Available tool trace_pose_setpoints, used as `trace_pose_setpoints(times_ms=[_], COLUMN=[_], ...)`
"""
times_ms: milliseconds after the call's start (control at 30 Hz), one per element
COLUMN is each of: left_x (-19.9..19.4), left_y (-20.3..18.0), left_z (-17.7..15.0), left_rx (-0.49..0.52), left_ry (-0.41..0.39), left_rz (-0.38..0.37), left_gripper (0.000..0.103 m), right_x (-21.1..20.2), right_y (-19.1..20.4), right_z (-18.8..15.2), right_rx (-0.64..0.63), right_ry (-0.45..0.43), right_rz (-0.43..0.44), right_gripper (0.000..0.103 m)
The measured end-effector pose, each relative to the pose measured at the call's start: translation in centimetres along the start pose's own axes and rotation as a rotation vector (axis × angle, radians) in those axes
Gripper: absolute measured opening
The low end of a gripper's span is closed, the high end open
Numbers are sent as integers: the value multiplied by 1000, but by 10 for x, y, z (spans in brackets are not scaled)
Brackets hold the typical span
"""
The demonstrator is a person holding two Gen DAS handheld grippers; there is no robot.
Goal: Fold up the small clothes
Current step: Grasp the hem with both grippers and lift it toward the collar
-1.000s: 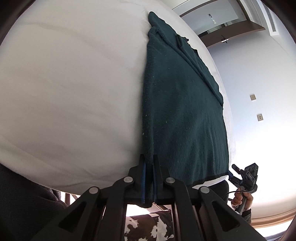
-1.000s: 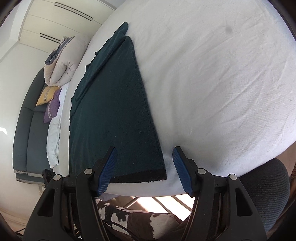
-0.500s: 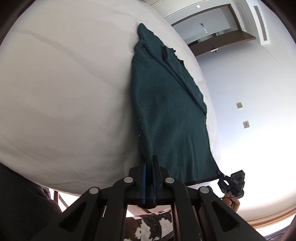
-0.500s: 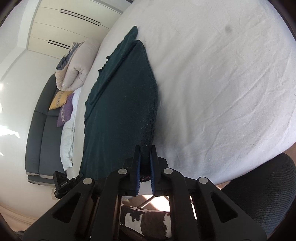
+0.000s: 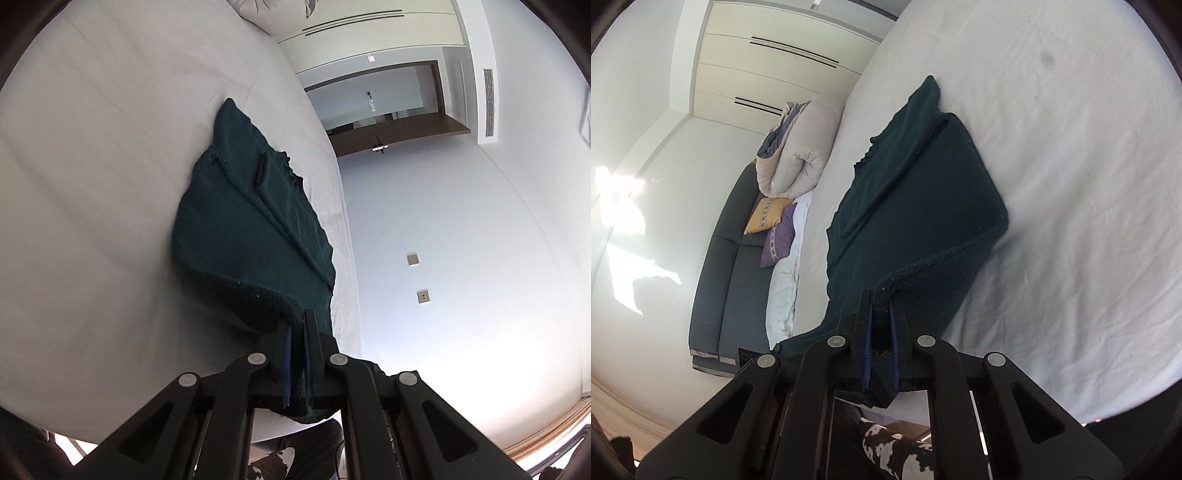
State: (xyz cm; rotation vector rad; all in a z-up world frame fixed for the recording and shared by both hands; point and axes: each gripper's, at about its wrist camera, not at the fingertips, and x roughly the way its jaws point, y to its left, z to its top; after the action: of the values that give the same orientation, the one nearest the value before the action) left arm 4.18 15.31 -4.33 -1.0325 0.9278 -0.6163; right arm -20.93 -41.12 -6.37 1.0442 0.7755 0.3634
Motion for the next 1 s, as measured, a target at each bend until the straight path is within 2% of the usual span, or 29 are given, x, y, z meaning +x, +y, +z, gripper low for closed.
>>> trace_pose_setpoints(times_ms=[267, 533, 767, 900, 1000], left_x=[29, 81, 127, 155, 173], left_y=[-2, -6, 3, 20, 47], left_z=[71, 159, 226, 249, 261], left_rx=[-60, -72, -68, -93, -154], left_ry=[-58, -90, -108, -110, -119], left_rz=[-34, -2, 63, 92, 96], left_gripper=[5, 5, 5, 6, 6], right_x=[43, 106, 166, 201, 232], right_y=[31, 38, 24, 13, -2], right_z=[89, 198, 278, 315, 340], right_rx=[11, 61, 85, 82, 93], right_ry=[-77, -153, -178, -191, -171], right_rz=[22, 3, -58, -104, -162], right_gripper=[7, 7, 7, 7, 7])
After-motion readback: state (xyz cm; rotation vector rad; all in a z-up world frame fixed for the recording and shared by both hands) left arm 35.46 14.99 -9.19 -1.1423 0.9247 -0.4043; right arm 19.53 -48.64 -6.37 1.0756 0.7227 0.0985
